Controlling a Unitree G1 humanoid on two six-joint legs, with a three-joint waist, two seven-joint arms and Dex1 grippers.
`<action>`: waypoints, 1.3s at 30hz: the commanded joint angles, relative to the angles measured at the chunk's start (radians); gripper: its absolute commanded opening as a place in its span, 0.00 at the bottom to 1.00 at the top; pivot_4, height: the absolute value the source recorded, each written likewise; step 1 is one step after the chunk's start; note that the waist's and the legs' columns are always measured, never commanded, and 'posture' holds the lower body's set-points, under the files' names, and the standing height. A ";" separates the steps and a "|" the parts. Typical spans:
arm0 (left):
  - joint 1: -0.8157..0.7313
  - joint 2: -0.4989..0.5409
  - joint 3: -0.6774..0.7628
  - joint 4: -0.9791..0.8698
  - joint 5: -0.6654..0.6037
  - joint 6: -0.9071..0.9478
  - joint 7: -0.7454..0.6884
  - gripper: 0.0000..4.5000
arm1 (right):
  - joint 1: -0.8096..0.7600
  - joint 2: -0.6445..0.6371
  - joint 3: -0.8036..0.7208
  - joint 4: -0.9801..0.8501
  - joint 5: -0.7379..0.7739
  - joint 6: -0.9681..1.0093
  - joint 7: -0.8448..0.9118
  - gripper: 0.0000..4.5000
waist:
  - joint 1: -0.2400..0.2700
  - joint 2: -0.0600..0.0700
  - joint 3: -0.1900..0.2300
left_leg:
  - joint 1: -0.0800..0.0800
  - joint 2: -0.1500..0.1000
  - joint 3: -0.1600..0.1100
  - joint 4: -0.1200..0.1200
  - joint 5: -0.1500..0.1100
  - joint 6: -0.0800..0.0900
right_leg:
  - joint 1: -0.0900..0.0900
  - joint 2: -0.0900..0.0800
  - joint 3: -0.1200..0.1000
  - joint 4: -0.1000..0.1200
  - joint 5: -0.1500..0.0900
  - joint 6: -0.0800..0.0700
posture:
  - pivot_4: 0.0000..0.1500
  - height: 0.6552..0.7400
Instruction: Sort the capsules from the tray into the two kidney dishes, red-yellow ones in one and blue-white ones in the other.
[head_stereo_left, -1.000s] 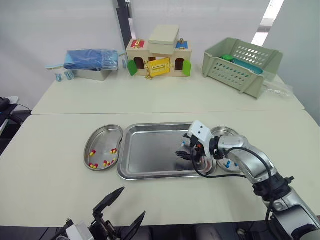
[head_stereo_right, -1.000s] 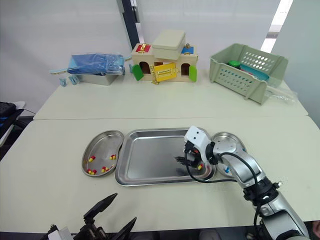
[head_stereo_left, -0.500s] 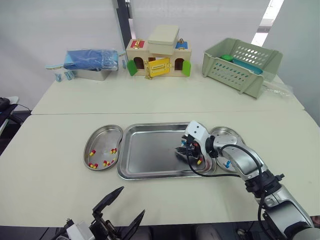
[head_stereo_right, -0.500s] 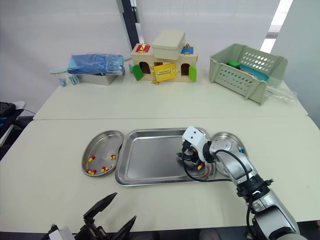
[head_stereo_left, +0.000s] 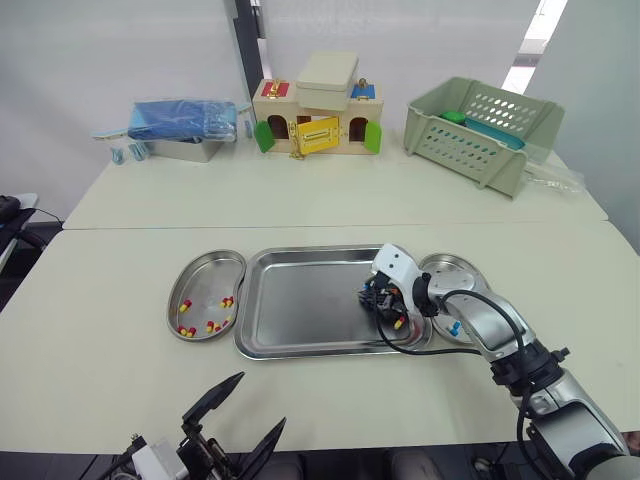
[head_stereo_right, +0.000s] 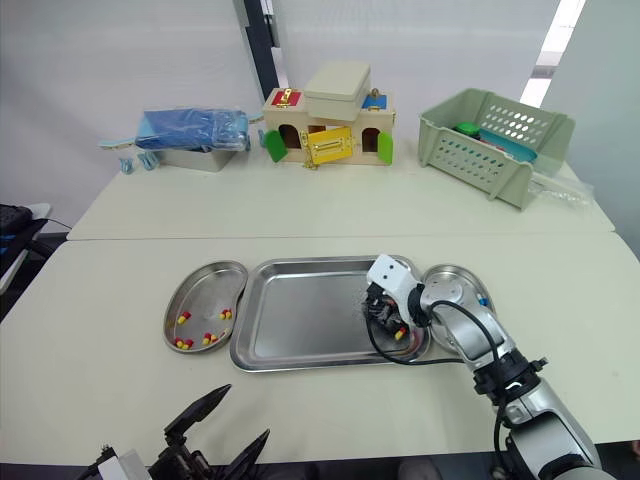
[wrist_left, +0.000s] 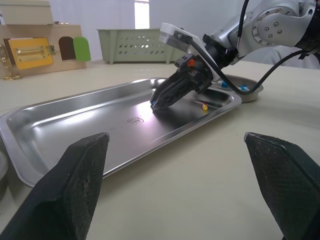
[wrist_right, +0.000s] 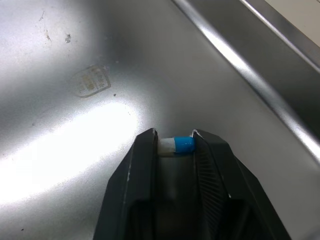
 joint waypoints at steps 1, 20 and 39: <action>0.006 0.016 0.000 -0.008 -0.008 -0.021 0.002 1.00 | 0.017 0.000 0.012 -0.008 -0.010 0.020 0.003 0.16 | 0.000 0.000 0.000 | 0.000 0.000 0.000 0.000 0.000 0.000 | 0.000 0.000 0.000 0.000 0.000 0.000 | 1.00 1.00; -0.077 0.126 -0.044 0.005 -0.062 -0.032 -0.128 1.00 | 0.271 -0.303 -0.363 -0.342 0.241 -0.124 0.228 0.16 | 0.023 0.000 0.001 | -0.001 0.000 0.000 0.000 0.000 0.000 | 0.001 0.000 -0.001 -0.001 0.000 0.000 | 1.00 1.00; -0.203 0.191 -0.056 0.027 -0.130 0.055 -0.252 1.00 | 0.478 -0.419 -0.507 -0.303 0.263 -0.133 0.161 0.24 | 0.020 0.000 0.001 | 0.000 0.000 0.000 0.000 0.000 0.000 | 0.001 0.000 0.000 -0.001 0.000 0.000 | 1.00 1.00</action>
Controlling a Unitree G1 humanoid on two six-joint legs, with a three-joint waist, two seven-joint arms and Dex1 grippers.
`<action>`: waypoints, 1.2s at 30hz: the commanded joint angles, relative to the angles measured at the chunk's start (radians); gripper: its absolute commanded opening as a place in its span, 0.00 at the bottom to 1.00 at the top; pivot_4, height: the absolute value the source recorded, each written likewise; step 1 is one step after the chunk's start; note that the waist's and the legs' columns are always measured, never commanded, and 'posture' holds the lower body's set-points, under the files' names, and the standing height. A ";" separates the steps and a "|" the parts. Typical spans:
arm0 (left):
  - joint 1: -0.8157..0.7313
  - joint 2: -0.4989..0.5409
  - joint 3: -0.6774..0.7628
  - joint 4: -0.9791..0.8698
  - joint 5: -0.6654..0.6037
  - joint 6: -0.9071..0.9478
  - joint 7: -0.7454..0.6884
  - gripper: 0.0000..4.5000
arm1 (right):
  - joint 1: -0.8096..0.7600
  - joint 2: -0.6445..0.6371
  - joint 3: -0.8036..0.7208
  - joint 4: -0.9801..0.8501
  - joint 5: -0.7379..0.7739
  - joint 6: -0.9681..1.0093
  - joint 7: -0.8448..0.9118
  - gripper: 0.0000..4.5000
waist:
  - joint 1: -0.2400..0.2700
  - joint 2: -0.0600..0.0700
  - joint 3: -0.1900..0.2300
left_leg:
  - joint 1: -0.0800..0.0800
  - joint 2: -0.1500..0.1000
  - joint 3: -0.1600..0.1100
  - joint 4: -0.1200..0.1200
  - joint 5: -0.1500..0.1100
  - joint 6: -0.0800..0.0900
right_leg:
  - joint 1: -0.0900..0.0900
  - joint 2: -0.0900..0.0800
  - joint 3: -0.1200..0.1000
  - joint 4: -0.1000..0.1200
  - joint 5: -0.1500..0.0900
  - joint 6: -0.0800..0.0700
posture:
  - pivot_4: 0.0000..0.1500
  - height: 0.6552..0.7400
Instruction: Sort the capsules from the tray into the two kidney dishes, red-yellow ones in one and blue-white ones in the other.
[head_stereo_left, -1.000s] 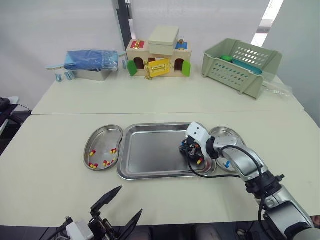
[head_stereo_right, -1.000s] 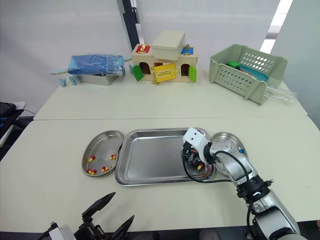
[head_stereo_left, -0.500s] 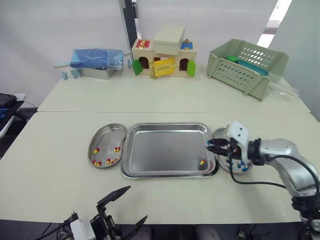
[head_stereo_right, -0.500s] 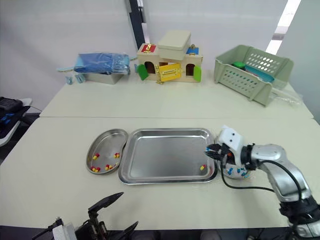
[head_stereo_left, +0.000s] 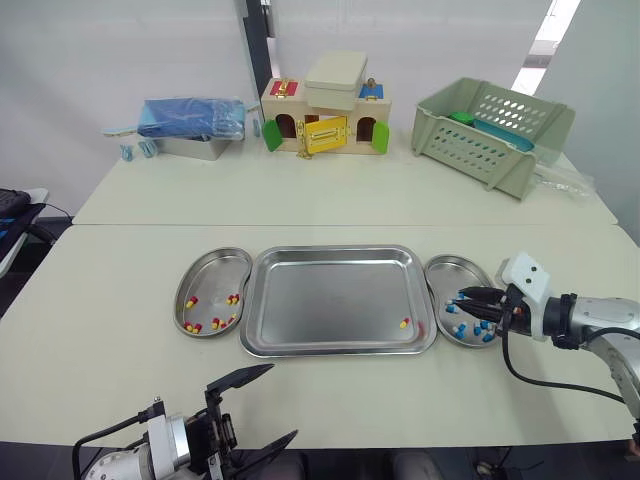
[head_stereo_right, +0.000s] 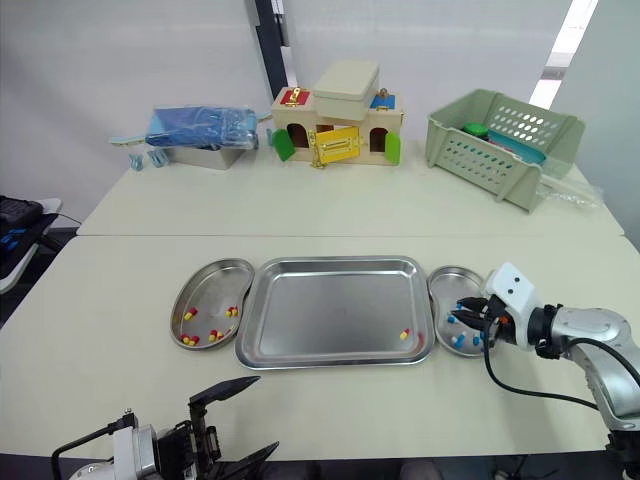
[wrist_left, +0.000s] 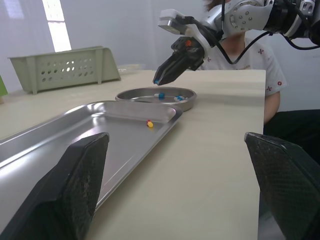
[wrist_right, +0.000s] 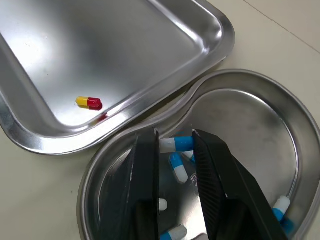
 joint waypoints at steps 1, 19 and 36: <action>0.007 -0.001 0.006 -0.015 -0.018 0.002 -0.007 1.00 | 0.013 -0.013 -0.006 -0.015 0.000 -0.016 0.003 0.32 | 0.000 0.000 0.000 | 0.000 0.000 0.000 0.000 0.000 0.000 | 0.000 0.000 0.000 0.000 0.000 0.000 | 1.00 1.00; -0.024 -0.031 0.026 0.011 0.022 -0.003 0.056 1.00 | 0.015 -0.031 -0.131 0.047 0.093 -0.050 0.074 1.00 | 0.001 0.000 0.000 | 0.000 0.000 0.000 0.000 0.000 0.000 | 0.000 0.000 0.000 0.000 0.000 0.000 | 1.00 1.00; -0.027 0.349 0.645 0.097 -0.145 0.677 0.394 1.00 | -0.059 -0.176 -0.182 0.605 0.012 -0.362 0.280 1.00 | -0.004 -0.001 0.001 | 0.001 0.000 0.000 0.000 0.000 0.000 | 0.000 0.000 0.000 0.001 0.000 0.000 | 1.00 1.00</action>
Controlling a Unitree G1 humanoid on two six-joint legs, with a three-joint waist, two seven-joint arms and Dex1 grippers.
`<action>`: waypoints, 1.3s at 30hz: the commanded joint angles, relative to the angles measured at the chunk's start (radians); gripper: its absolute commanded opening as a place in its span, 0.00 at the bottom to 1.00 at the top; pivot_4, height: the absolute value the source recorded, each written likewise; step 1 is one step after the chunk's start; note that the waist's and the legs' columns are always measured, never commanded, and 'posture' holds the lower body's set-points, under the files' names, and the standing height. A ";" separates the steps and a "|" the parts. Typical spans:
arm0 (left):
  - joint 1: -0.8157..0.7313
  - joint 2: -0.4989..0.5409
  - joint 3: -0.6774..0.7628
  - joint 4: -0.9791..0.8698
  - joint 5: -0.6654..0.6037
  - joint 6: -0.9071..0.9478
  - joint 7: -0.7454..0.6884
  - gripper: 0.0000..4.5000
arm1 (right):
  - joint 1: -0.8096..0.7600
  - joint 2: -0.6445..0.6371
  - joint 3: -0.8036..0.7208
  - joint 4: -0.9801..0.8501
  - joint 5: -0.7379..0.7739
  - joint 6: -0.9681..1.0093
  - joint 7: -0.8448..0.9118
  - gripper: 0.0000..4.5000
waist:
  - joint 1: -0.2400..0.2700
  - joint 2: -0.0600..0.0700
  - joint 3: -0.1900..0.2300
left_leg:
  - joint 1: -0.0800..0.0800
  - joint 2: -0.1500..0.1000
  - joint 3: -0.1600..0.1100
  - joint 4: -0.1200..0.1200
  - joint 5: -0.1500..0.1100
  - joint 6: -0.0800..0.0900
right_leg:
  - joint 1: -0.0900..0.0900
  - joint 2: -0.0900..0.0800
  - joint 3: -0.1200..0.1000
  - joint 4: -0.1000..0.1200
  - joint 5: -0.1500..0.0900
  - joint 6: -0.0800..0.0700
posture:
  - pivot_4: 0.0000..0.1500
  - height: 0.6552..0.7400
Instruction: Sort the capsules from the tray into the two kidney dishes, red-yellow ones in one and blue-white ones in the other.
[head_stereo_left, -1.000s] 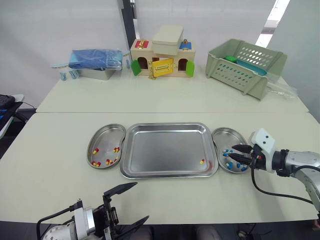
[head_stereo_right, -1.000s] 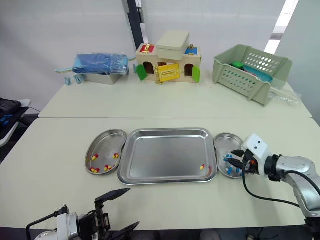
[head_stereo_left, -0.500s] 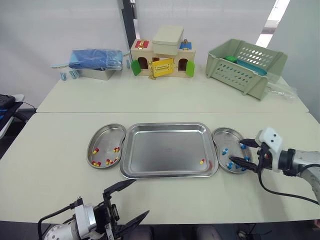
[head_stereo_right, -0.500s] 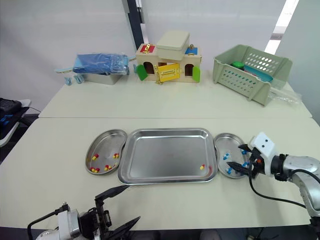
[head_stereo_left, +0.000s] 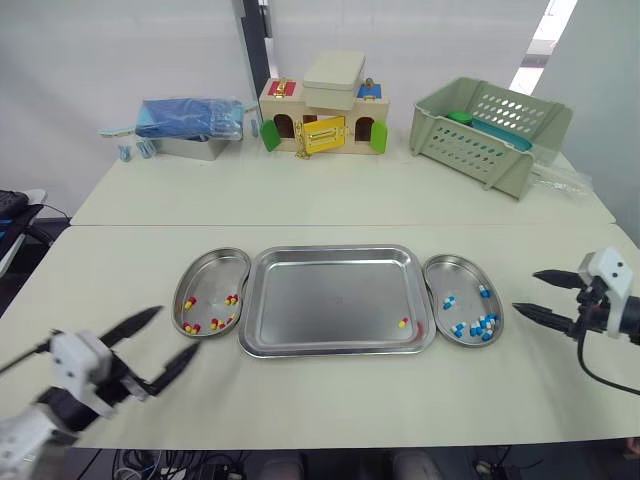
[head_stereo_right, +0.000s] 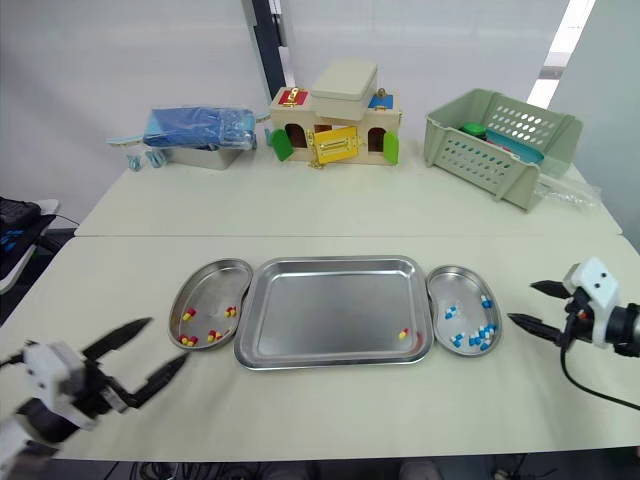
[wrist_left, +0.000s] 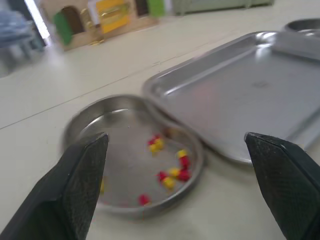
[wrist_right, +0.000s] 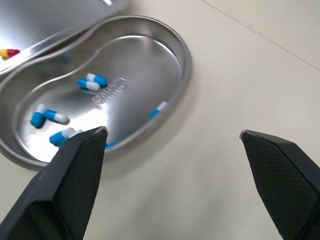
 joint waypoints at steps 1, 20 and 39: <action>0.002 0.067 0.140 0.081 -0.028 0.113 -0.009 1.00 | -0.027 -0.029 -0.004 0.063 -0.001 -0.025 0.042 1.00 | 0.000 0.000 0.000 | 0.000 0.000 0.000 0.000 0.000 0.000 | 0.000 0.000 0.000 0.000 0.000 0.000 | 1.00 1.00; -0.114 0.168 0.238 0.381 0.184 0.051 -0.125 1.00 | -0.053 -0.019 0.014 0.163 -0.029 -0.125 0.094 1.00 | -0.016 0.001 0.001 | 0.000 0.000 0.001 0.000 0.000 0.000 | -0.001 0.000 0.000 0.001 0.000 0.000 | 1.00 1.00; -0.254 0.154 0.004 0.000 0.184 0.227 -0.163 1.00 | 0.434 0.259 -0.123 -0.476 0.270 -0.123 0.096 1.00 | 0.004 0.001 0.001 | -0.001 0.001 0.000 0.000 0.000 0.000 | 0.000 0.000 0.000 0.002 0.000 0.000 | 1.00 1.00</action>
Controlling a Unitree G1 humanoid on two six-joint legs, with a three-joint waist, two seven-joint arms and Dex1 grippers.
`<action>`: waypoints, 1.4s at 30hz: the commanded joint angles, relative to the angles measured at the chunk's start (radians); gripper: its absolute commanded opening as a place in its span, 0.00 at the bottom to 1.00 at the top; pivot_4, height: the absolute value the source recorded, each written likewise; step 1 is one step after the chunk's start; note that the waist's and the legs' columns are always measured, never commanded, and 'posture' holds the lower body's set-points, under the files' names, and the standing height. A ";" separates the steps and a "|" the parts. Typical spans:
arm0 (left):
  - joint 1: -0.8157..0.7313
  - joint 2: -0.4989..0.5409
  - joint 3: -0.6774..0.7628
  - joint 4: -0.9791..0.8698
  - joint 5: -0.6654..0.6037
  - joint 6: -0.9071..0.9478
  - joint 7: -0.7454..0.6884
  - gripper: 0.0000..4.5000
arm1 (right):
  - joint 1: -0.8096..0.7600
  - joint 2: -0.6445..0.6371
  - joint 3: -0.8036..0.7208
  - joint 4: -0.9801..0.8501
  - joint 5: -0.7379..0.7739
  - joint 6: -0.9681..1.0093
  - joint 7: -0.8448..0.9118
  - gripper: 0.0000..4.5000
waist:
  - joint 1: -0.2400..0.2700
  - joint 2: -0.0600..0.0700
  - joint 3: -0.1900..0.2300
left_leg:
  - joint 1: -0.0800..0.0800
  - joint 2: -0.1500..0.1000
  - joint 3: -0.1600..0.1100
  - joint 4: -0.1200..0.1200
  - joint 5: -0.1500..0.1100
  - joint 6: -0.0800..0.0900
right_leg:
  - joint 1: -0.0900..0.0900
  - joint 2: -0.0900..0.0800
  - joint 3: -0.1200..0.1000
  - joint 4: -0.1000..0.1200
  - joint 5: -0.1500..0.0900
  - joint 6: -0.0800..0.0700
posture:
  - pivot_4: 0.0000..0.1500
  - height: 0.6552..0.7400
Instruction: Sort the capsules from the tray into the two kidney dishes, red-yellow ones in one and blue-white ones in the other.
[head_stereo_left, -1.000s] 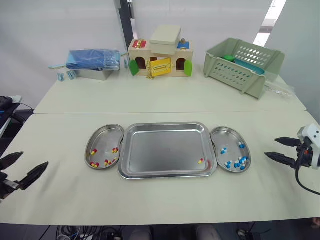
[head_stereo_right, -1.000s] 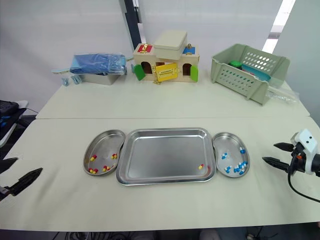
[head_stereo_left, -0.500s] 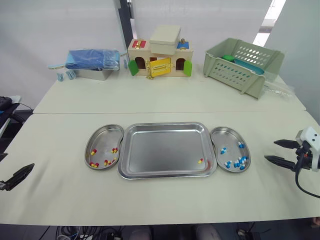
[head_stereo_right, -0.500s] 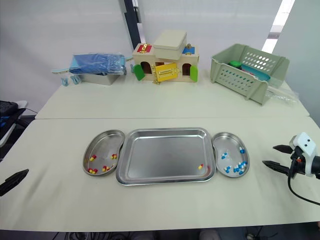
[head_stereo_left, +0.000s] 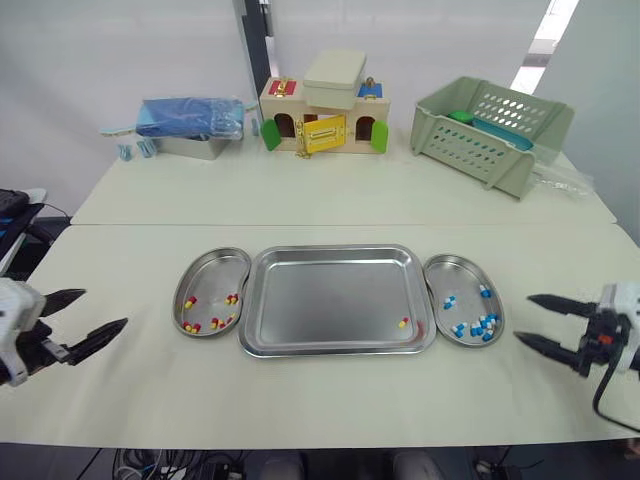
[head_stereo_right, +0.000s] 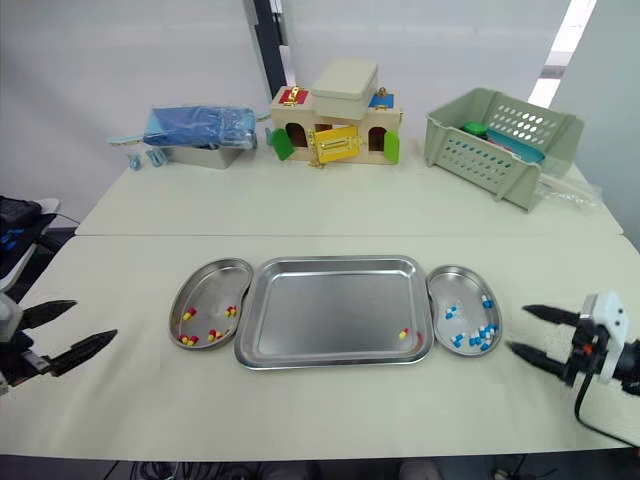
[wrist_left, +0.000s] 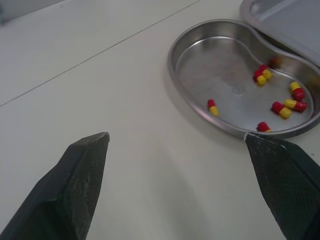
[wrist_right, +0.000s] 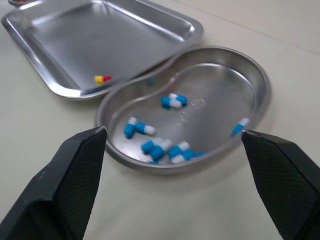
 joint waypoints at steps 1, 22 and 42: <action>-0.063 -0.009 -0.070 -0.101 -0.018 0.002 -0.018 1.00 | 0.112 0.048 0.009 -0.204 0.057 -0.001 -0.016 1.00 | 0.002 0.000 0.000 | 0.000 0.000 0.001 0.000 0.000 0.000 | 0.000 0.000 0.001 0.000 0.000 0.000 | 1.00 1.00; -0.579 -0.512 -0.754 -0.261 0.159 0.131 0.263 1.00 | 0.293 0.261 0.169 -0.318 -0.055 -0.241 -0.144 1.00 | 0.002 -0.001 -0.001 | 0.001 -0.001 -0.001 0.002 0.000 0.000 | 0.001 0.000 0.001 0.001 0.000 0.000 | 1.00 1.00; -0.644 -0.722 -0.954 -0.327 0.342 0.462 0.545 1.00 | 0.353 0.268 0.199 -0.314 -0.053 -0.292 -0.195 1.00 | 0.006 -0.001 -0.001 | 0.001 -0.002 -0.001 0.002 0.000 -0.001 | 0.002 0.000 0.001 0.001 0.000 0.000 | 1.00 1.00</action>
